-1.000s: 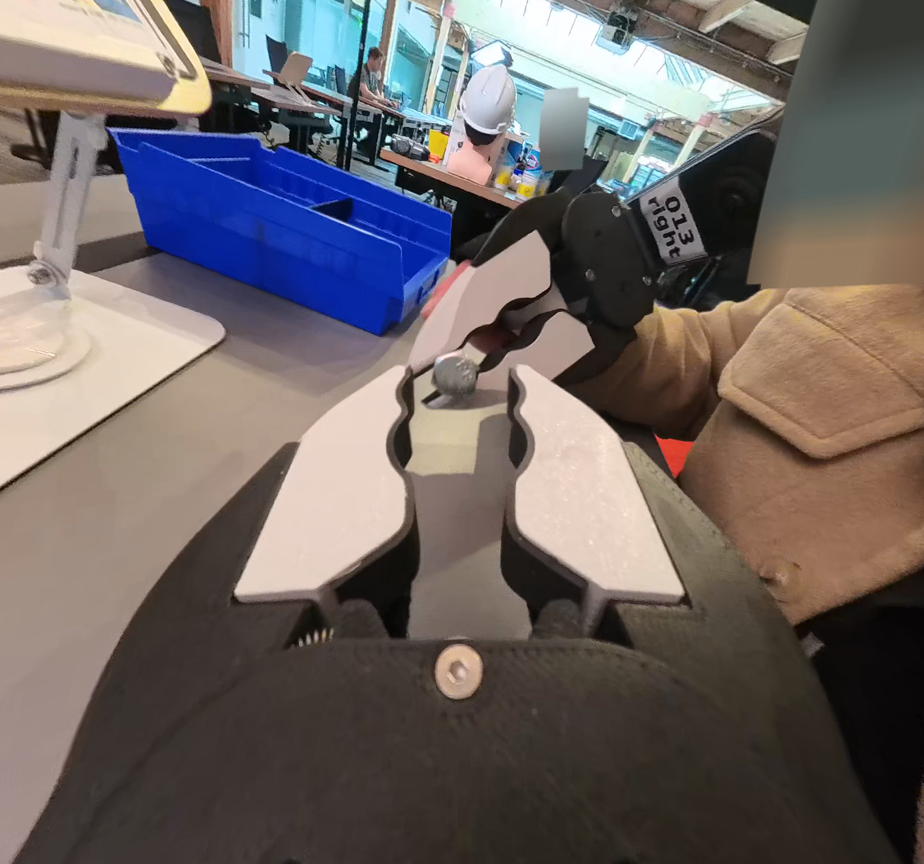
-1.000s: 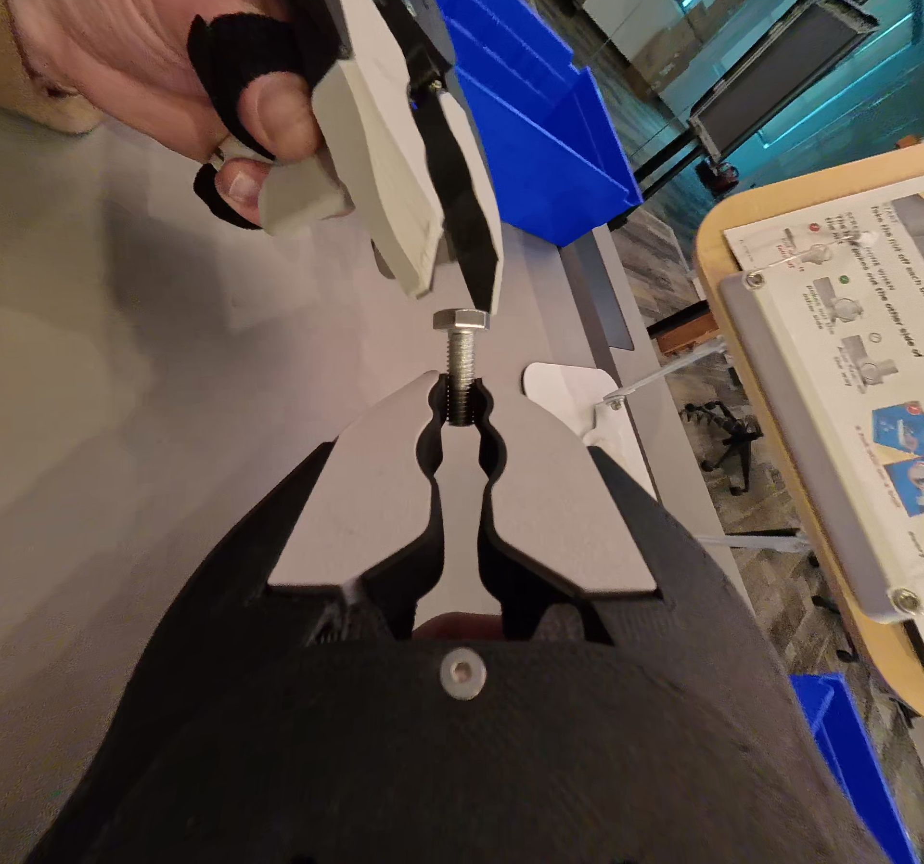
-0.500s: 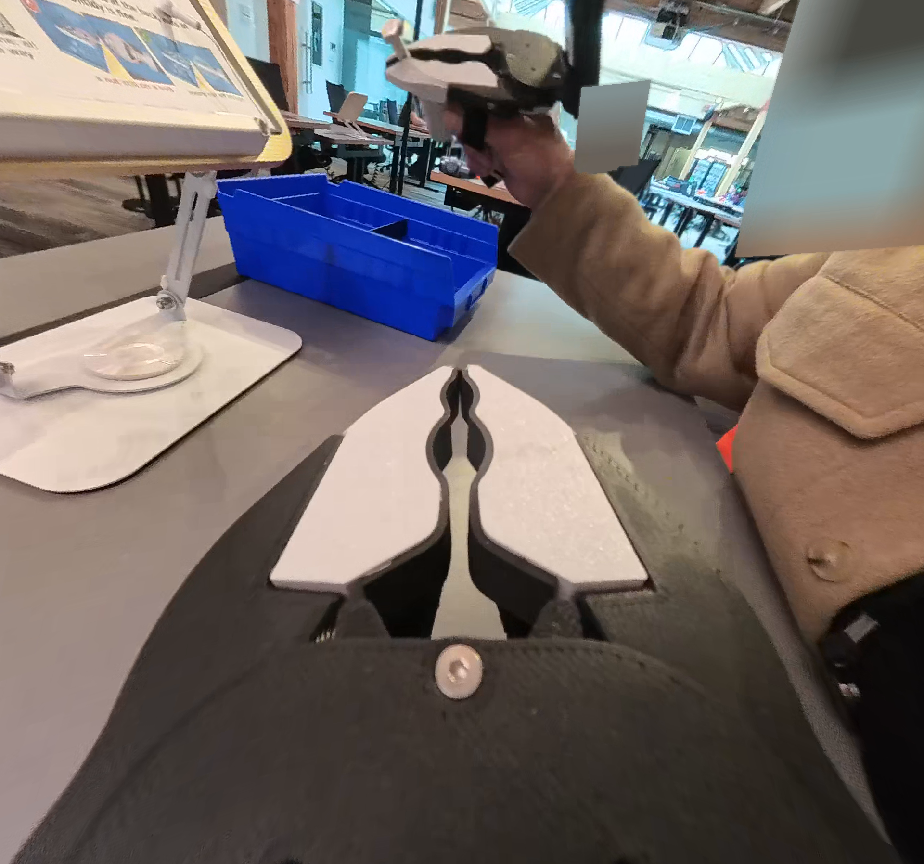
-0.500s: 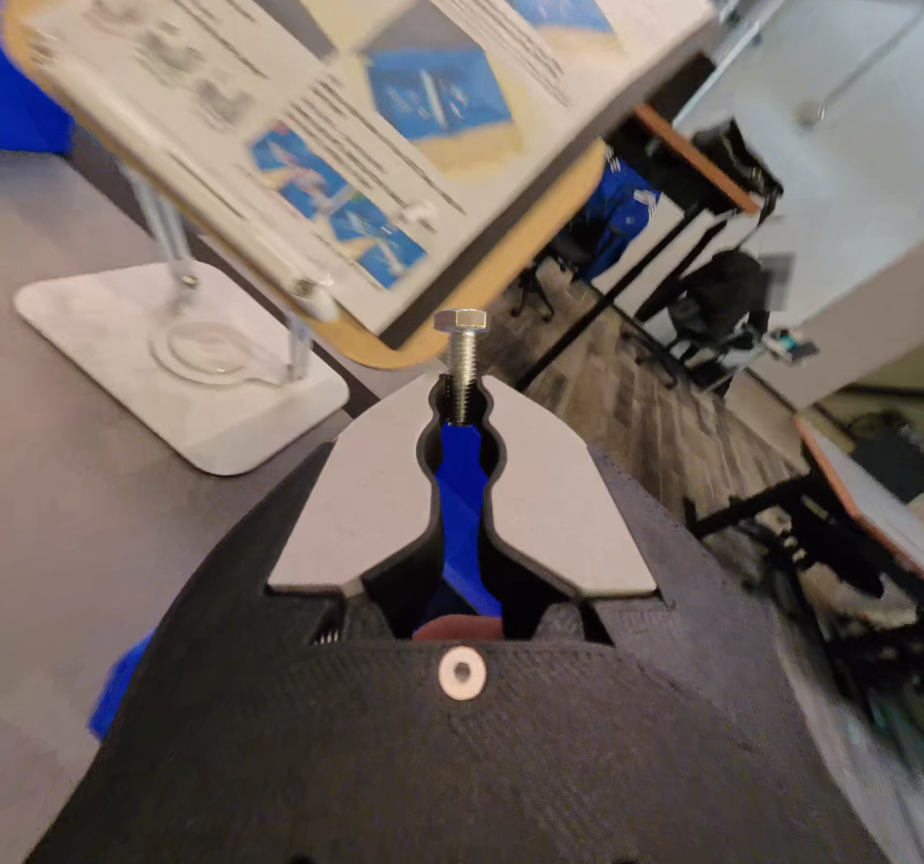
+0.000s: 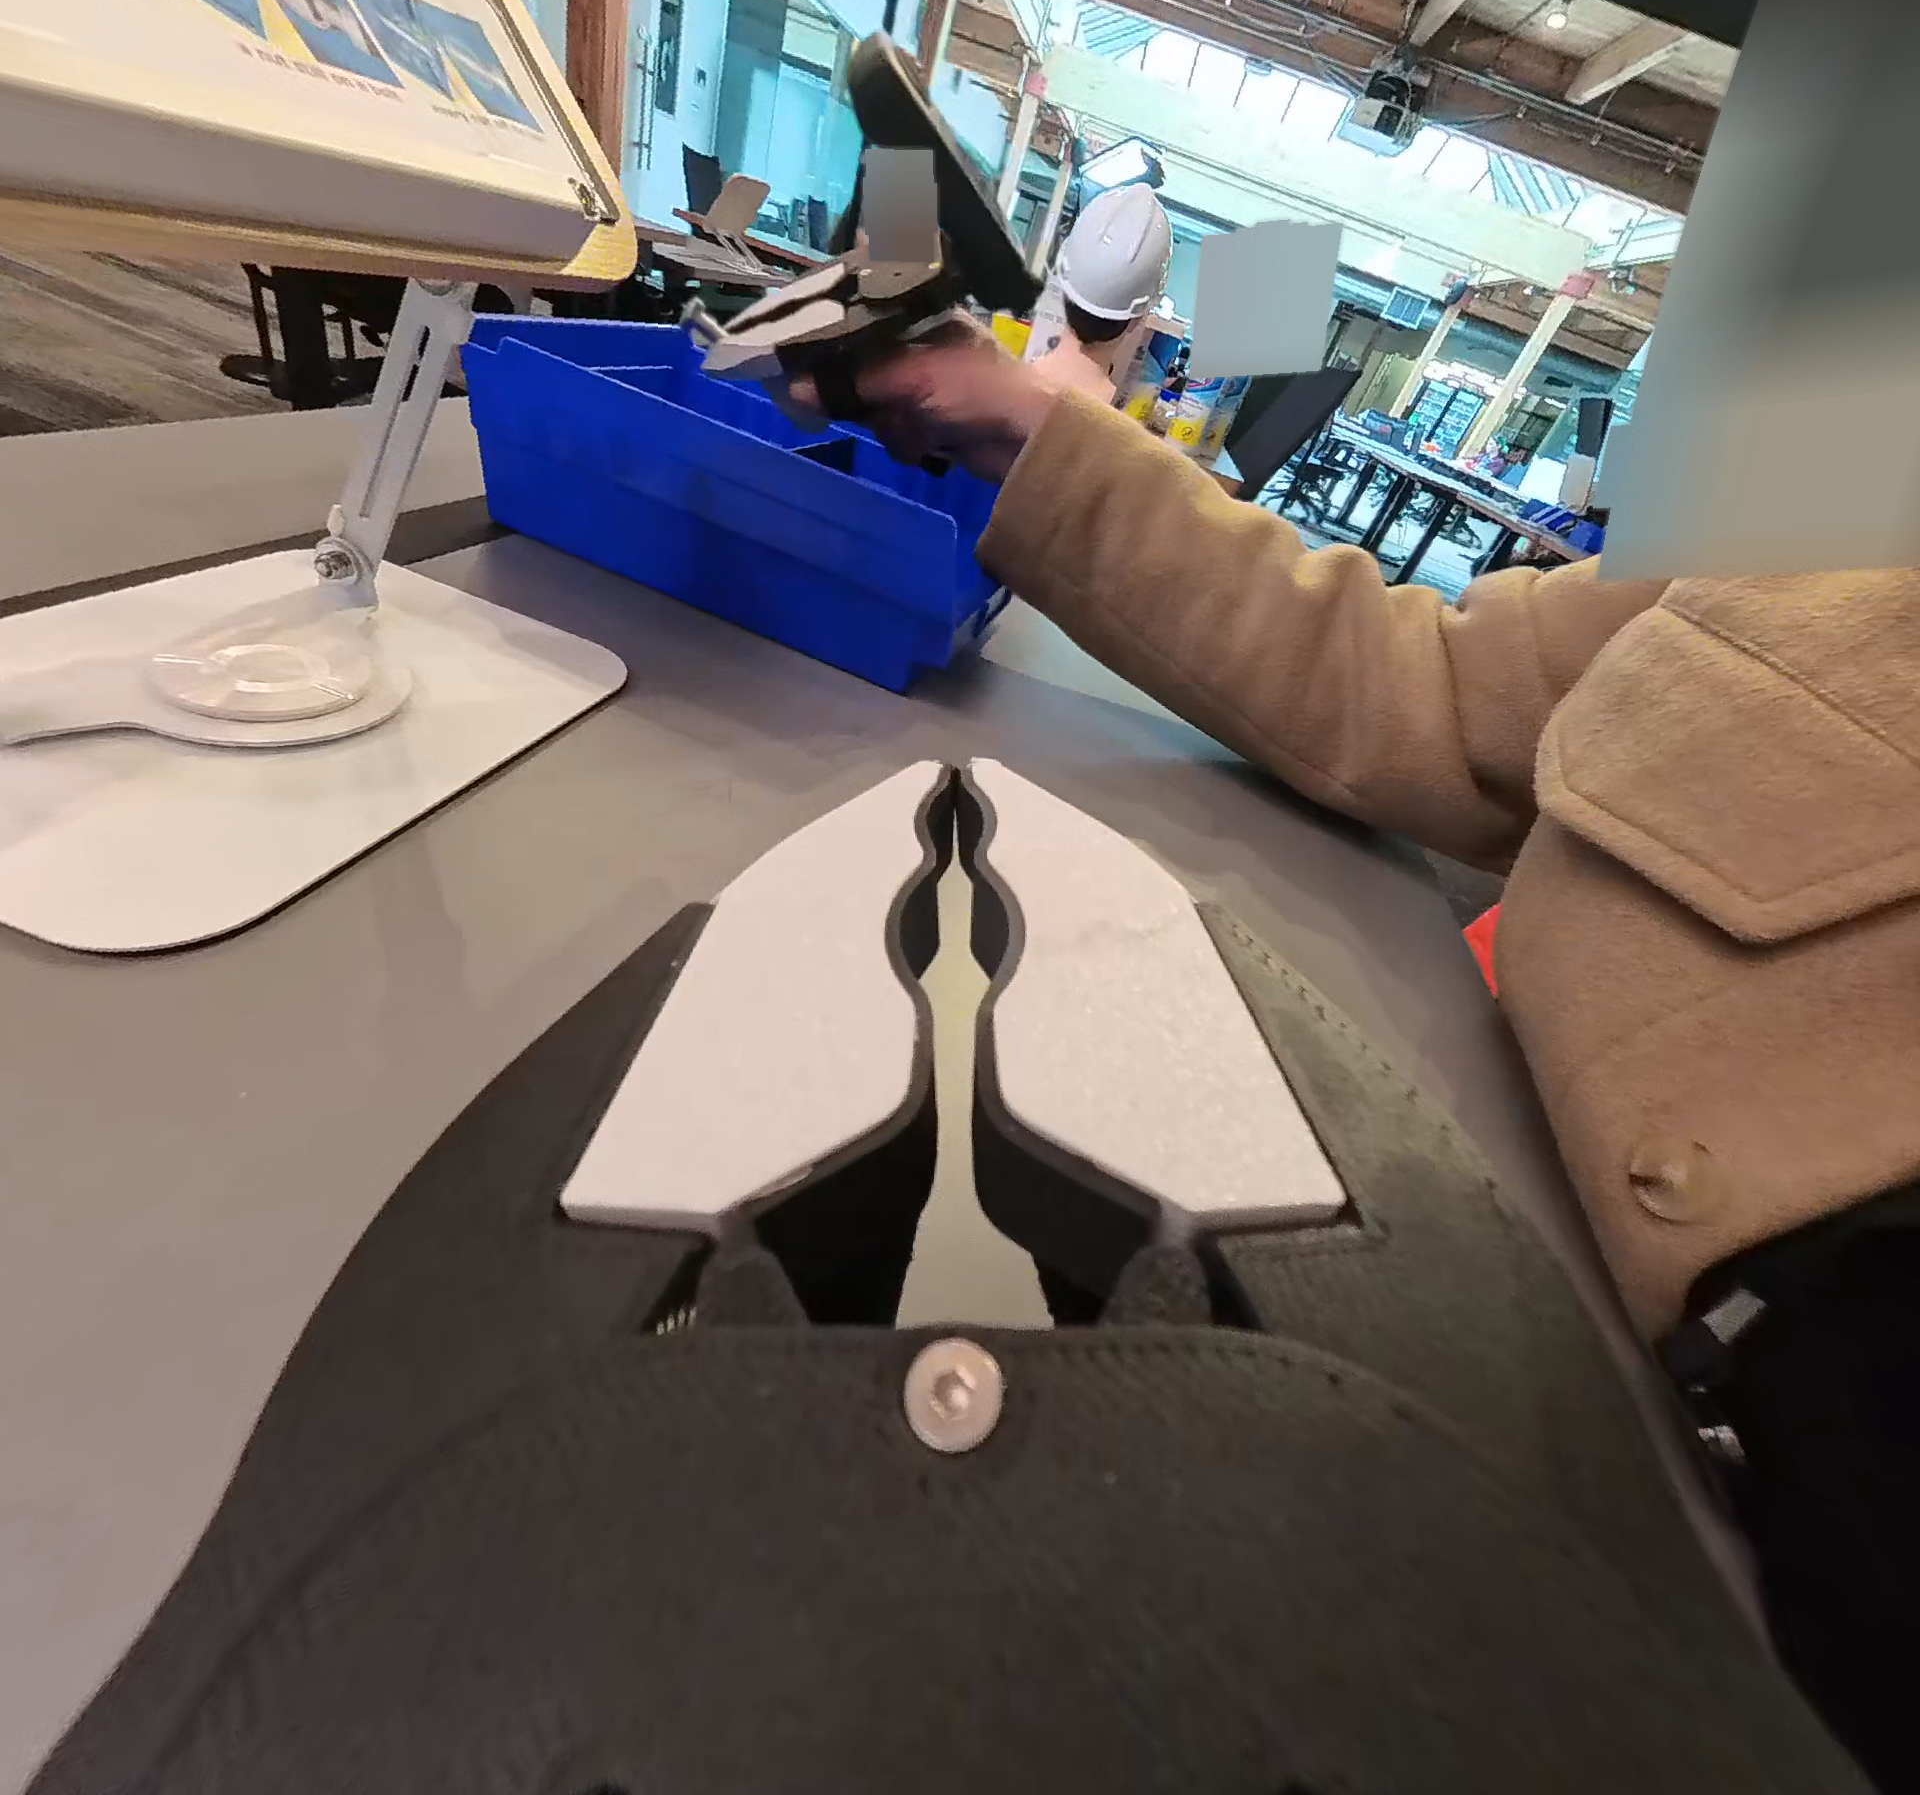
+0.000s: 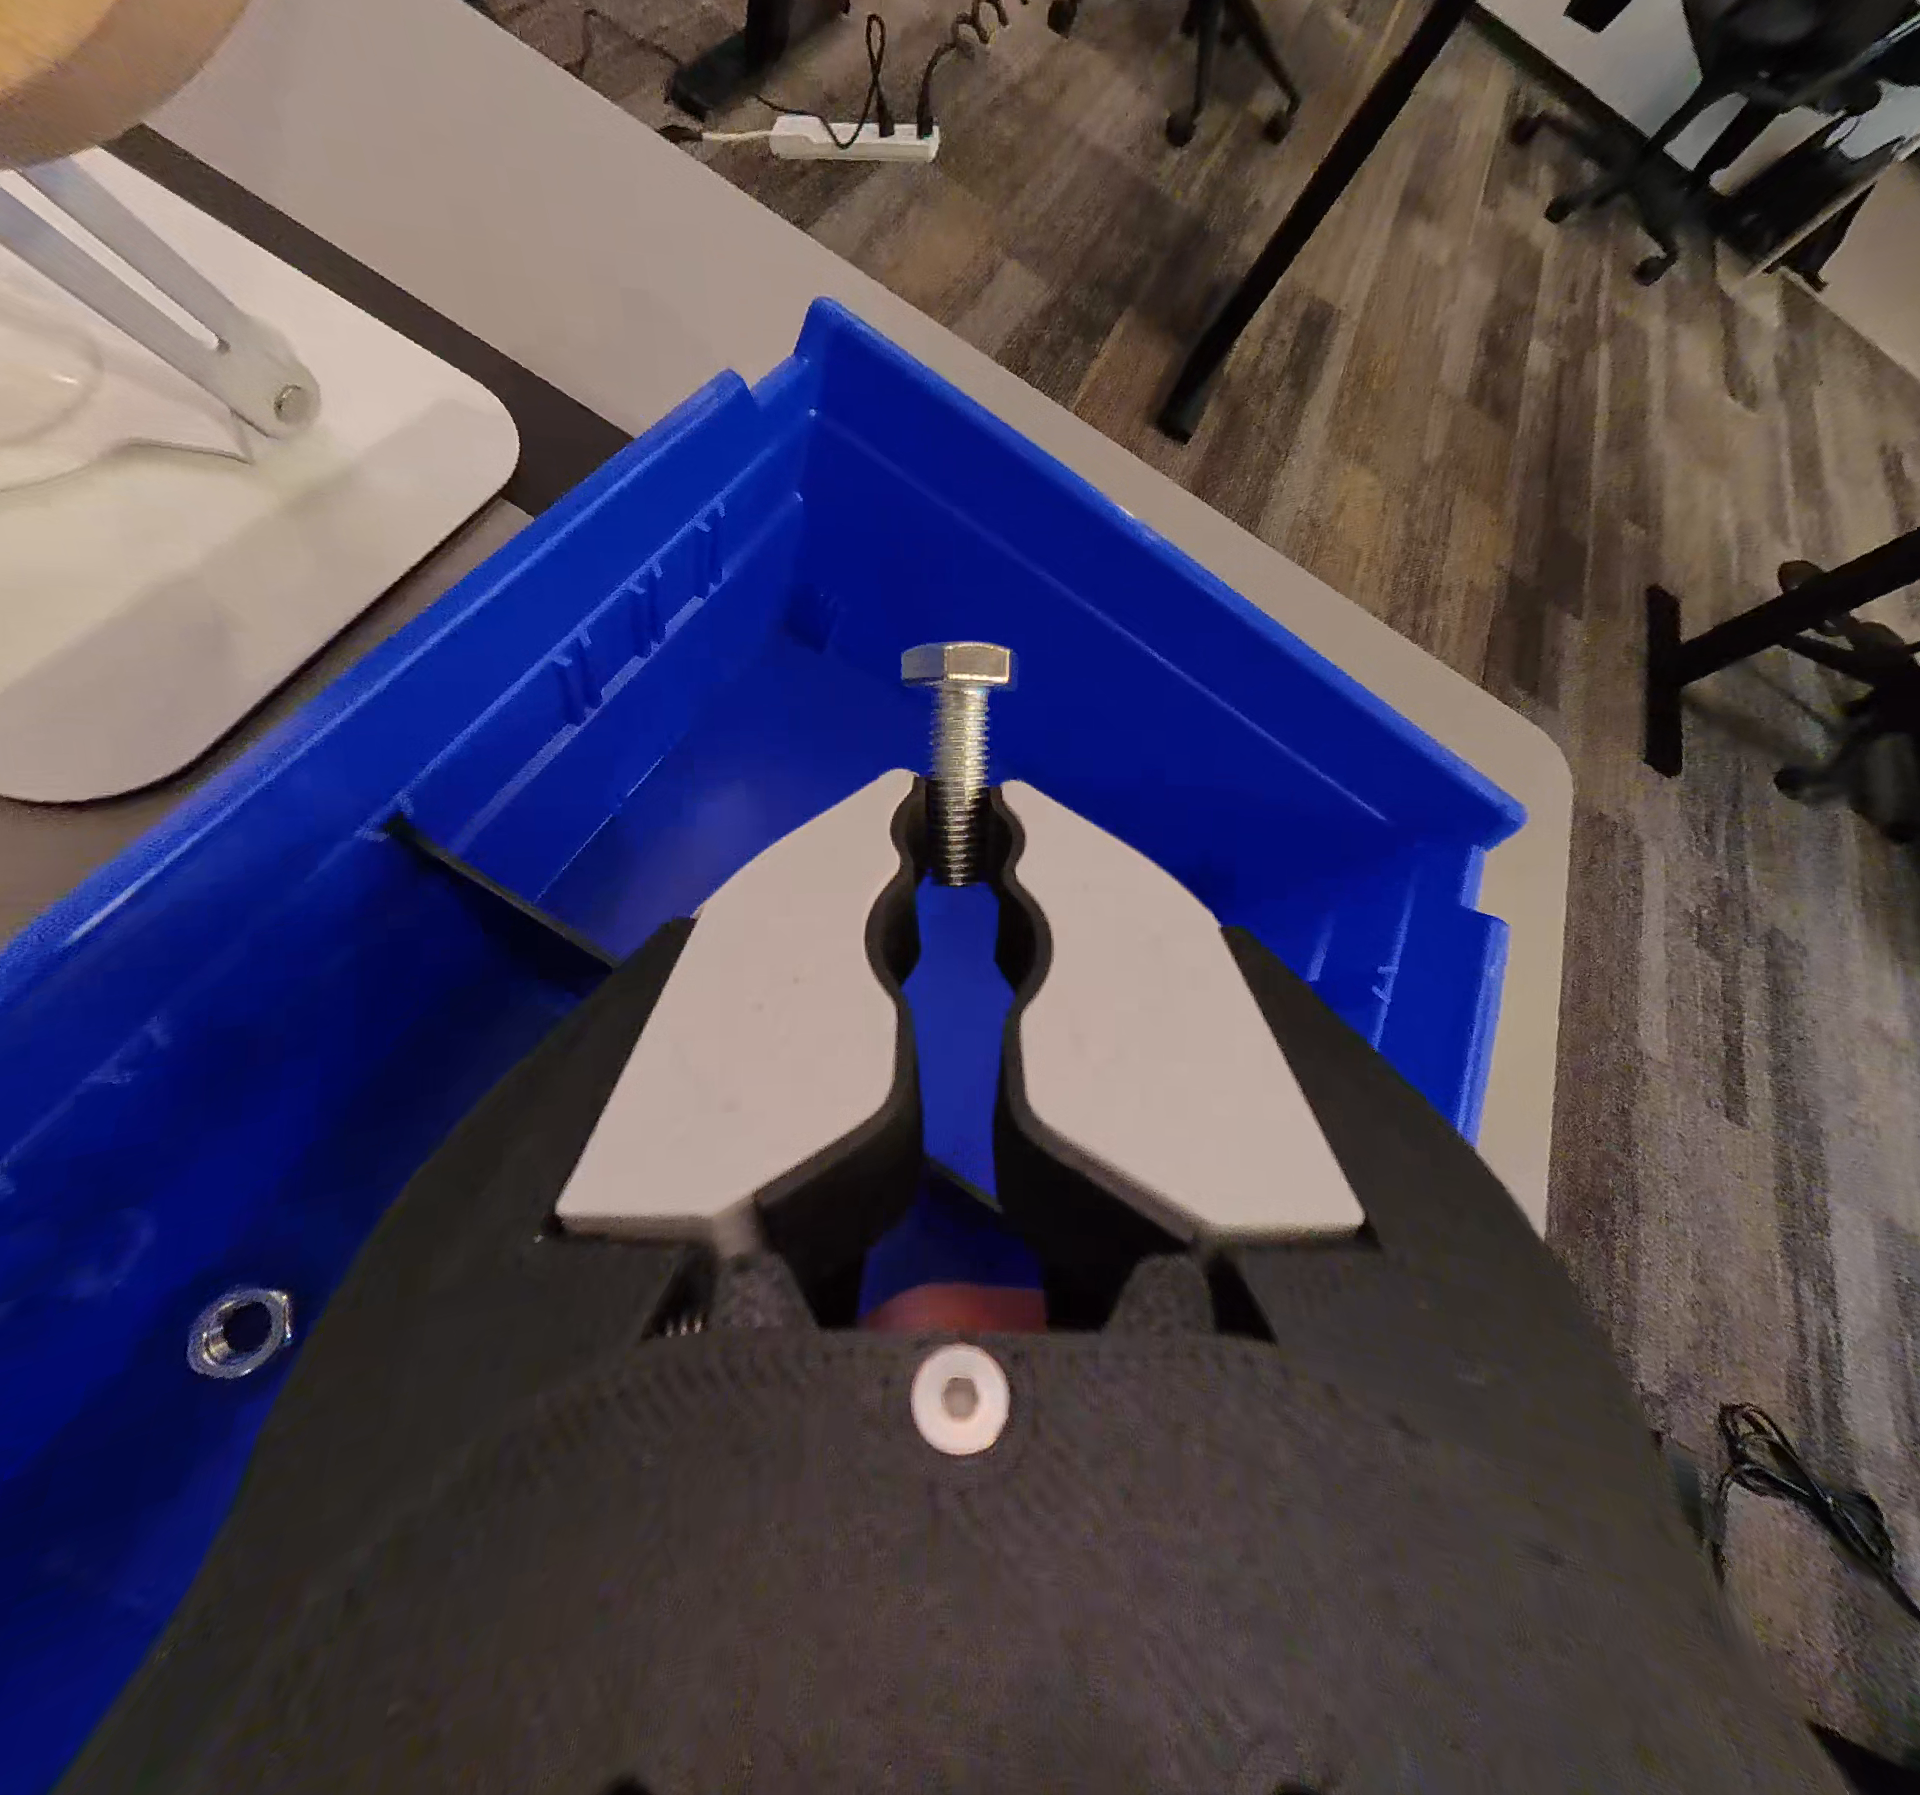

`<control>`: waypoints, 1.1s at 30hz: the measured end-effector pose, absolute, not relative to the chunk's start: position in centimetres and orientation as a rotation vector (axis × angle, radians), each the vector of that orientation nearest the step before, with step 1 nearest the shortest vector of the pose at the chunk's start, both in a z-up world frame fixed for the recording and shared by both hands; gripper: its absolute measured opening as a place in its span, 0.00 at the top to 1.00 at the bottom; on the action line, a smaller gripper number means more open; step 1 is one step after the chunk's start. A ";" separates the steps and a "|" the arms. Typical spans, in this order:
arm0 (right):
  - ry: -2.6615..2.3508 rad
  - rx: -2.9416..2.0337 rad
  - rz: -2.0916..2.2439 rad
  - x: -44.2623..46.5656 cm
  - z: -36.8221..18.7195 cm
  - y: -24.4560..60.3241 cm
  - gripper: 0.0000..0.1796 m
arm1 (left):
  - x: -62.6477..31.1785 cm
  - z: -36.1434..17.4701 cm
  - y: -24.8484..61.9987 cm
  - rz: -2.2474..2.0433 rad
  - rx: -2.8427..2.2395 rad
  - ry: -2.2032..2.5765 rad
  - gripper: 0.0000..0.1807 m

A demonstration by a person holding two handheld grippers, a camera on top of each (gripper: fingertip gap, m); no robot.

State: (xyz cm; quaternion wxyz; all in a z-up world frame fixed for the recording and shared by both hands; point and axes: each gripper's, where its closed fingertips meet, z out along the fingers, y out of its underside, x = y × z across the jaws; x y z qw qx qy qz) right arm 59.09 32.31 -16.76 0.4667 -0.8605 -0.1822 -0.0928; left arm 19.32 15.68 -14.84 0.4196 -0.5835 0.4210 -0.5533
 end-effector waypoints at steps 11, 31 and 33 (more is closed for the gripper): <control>-0.385 -2.211 -0.201 58.8 -18.4 33.5 0.90 | 19.4 -14.9 15.6 -1.394 -1.463 1.057 1.00; -0.447 -1.964 -0.191 54.6 -9.2 31.1 0.89 | 4.3 -11.1 26.8 -0.570 -1.702 0.869 0.98; -0.453 -1.956 -0.200 54.3 -8.8 31.0 0.89 | 1.9 -12.8 30.1 -0.527 -1.855 0.784 0.95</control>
